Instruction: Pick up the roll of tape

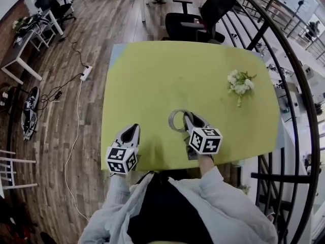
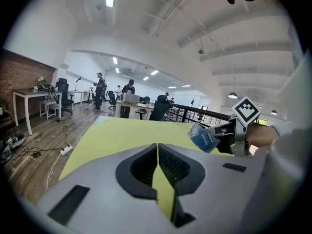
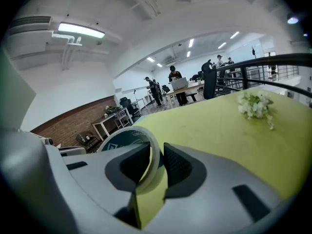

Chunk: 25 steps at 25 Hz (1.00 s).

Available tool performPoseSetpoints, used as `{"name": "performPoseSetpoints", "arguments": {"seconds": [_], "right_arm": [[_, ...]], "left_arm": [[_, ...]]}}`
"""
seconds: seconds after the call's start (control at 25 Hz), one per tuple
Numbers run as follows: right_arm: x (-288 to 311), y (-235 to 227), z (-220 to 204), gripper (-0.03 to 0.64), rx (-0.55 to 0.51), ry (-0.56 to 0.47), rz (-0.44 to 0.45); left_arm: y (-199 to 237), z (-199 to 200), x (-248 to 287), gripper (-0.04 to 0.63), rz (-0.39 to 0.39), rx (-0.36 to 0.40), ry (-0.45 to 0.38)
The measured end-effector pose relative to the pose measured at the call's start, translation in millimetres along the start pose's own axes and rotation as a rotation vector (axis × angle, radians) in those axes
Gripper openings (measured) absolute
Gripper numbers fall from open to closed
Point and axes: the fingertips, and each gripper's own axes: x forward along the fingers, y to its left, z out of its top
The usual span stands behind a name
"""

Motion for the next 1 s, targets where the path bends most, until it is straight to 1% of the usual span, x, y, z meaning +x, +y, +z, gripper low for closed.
{"name": "performPoseSetpoints", "arguments": {"seconds": [0.4, 0.76, 1.0], "right_arm": [[-70, 27, -8, 0.097, 0.07, -0.121, -0.042], [-130, 35, -23, 0.097, 0.118, -0.24, -0.11], [-163, 40, -40, 0.095, 0.136, -0.301, -0.142]], "left_arm": [[-16, 5, -46, 0.021, -0.095, 0.034, -0.031], [-29, 17, -75, 0.021, -0.19, 0.06, -0.056], [-42, 15, -86, 0.021, -0.253, 0.061, -0.058]]}}
